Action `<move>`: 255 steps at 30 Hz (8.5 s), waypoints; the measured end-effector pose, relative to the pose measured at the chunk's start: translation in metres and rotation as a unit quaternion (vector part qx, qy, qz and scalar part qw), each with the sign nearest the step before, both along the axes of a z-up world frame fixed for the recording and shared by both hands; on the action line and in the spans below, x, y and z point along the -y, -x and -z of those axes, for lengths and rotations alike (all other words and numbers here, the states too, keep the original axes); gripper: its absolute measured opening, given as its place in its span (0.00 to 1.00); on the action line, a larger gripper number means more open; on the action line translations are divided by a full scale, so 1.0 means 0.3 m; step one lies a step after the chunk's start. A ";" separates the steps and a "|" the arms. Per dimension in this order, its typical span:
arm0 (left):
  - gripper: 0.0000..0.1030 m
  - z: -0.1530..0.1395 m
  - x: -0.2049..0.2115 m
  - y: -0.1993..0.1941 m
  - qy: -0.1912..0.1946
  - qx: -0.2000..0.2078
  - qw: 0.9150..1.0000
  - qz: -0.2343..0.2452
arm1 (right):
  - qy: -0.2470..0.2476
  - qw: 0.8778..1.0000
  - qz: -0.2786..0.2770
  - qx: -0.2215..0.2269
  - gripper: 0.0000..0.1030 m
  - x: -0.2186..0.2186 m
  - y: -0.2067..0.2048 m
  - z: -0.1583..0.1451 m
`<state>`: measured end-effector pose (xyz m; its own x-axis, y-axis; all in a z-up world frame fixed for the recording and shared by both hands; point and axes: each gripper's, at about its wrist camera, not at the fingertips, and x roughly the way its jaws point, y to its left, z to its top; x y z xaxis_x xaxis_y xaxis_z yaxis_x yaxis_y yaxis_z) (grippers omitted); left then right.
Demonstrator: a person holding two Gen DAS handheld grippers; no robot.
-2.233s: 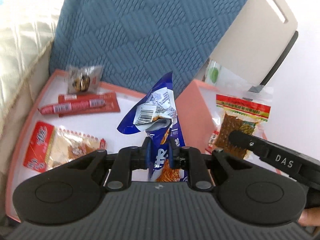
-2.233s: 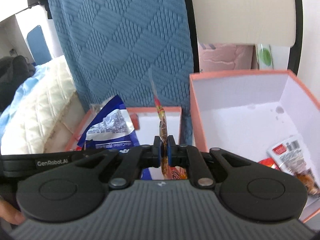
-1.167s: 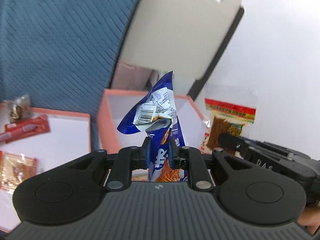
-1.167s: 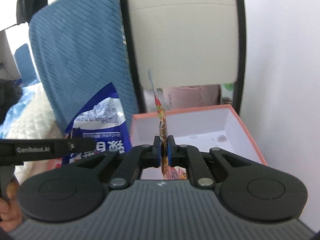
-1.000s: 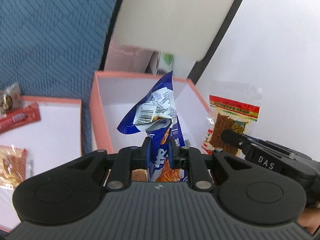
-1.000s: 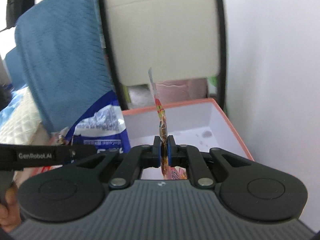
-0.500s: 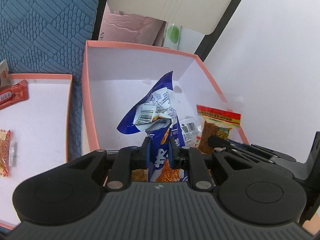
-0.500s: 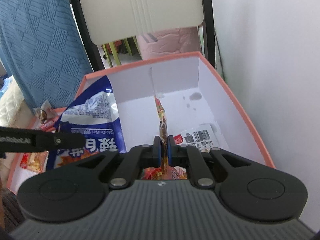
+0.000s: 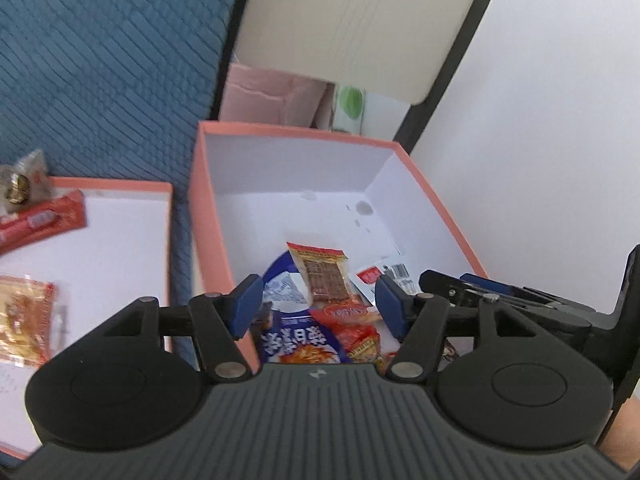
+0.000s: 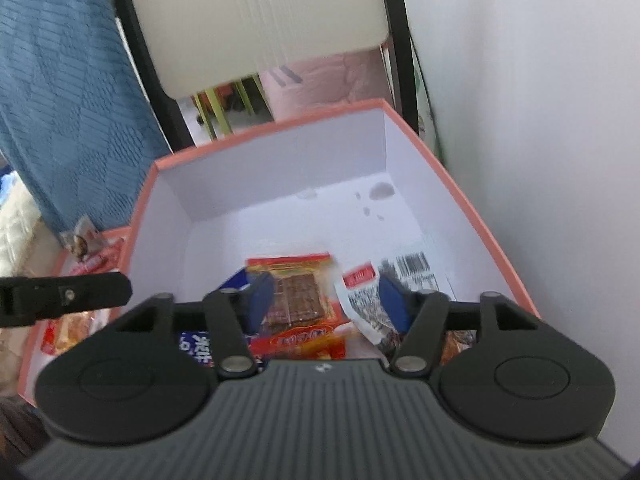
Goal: Organize snacks
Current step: 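Move both open grippers back over the snack tray, then grasp the red sausage stick with left gripper while right grasps the spicy strip packet, then lift the sausage stick with left gripper while right lifts the strip packet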
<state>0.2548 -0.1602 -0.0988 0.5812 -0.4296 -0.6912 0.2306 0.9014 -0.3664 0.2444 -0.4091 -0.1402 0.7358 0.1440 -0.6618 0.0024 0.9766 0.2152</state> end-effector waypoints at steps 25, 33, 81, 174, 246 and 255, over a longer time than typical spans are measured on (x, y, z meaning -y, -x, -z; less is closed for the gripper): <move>0.66 -0.186 -0.367 0.294 0.012 0.110 0.990 -0.086 | 0.005 0.988 -0.103 0.112 0.59 -0.340 0.207 -0.225; 0.66 -0.152 -0.505 0.344 0.015 0.108 0.988 -0.109 | 0.004 0.984 -0.134 0.114 0.59 -0.460 0.242 -0.225; 0.66 0.091 -0.936 0.348 -0.002 0.056 0.982 -0.181 | 0.028 0.965 -0.256 0.054 0.59 -0.882 0.249 0.016; 0.31 0.526 -0.860 -0.346 -0.153 -0.041 0.984 -0.083 | 0.169 0.892 -0.415 -0.057 0.44 -1.047 -0.189 0.233; 0.23 -0.061 -0.807 0.045 0.012 0.090 0.982 -0.165 | 0.043 0.987 -0.152 0.033 0.41 -0.682 -0.060 -0.262; 0.23 -0.141 -0.689 0.038 0.029 0.105 0.984 -0.143 | 0.060 0.988 -0.130 0.057 0.41 -0.567 -0.039 -0.348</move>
<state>0.2433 0.0466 -0.0565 0.8114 -0.2633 -0.5219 0.0470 0.9193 -0.3908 0.2561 -0.2390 -0.0358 0.7552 0.2633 -0.6003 -0.2690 0.9596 0.0825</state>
